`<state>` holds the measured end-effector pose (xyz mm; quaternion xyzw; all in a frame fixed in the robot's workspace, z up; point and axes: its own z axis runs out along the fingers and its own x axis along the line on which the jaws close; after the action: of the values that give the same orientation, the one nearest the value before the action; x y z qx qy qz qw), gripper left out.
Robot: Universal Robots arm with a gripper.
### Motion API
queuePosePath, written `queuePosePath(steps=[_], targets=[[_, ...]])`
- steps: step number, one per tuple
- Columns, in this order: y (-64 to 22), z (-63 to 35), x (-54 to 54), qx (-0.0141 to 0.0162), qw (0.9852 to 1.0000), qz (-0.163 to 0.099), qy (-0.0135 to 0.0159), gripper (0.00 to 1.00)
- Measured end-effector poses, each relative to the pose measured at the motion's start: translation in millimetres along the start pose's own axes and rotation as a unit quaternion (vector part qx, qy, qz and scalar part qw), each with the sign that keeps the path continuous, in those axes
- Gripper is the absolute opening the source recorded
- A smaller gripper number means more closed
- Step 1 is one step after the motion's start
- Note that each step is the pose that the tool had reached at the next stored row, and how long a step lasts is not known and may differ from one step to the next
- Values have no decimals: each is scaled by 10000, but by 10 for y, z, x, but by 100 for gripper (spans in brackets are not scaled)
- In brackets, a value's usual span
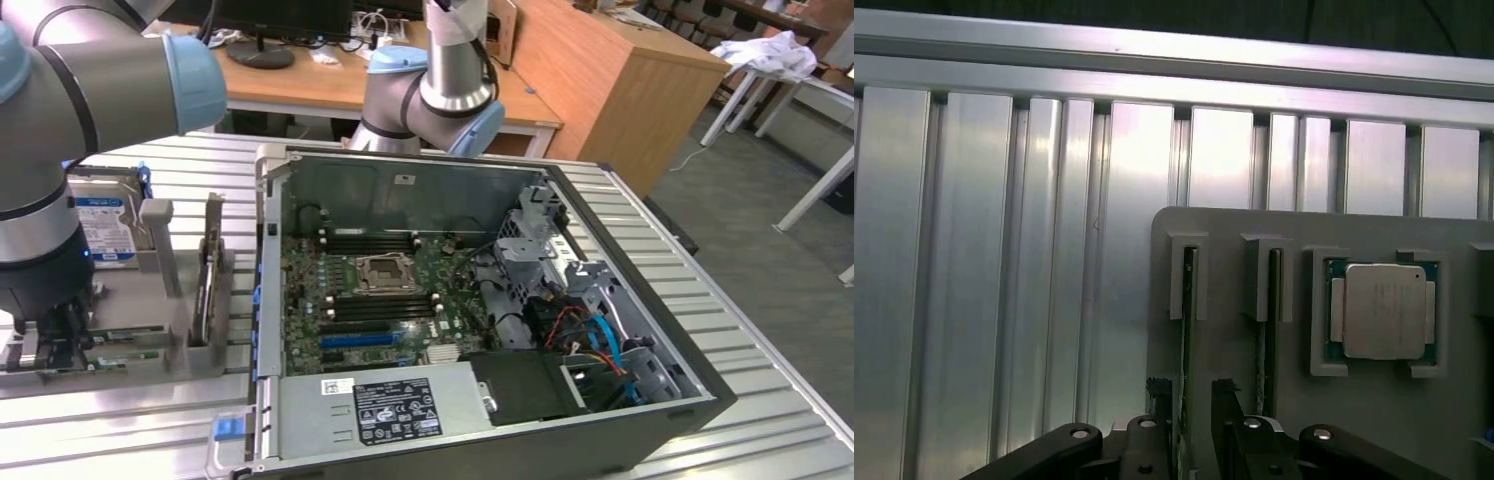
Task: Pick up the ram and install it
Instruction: 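Pick up the ram and move it above insertion slot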
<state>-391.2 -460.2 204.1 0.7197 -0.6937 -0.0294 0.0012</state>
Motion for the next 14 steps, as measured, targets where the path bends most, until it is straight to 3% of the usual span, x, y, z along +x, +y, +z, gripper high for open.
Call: queuePosePath(steps=[14], targets=[[-141,-5,10,0,10000,0,0,30]])
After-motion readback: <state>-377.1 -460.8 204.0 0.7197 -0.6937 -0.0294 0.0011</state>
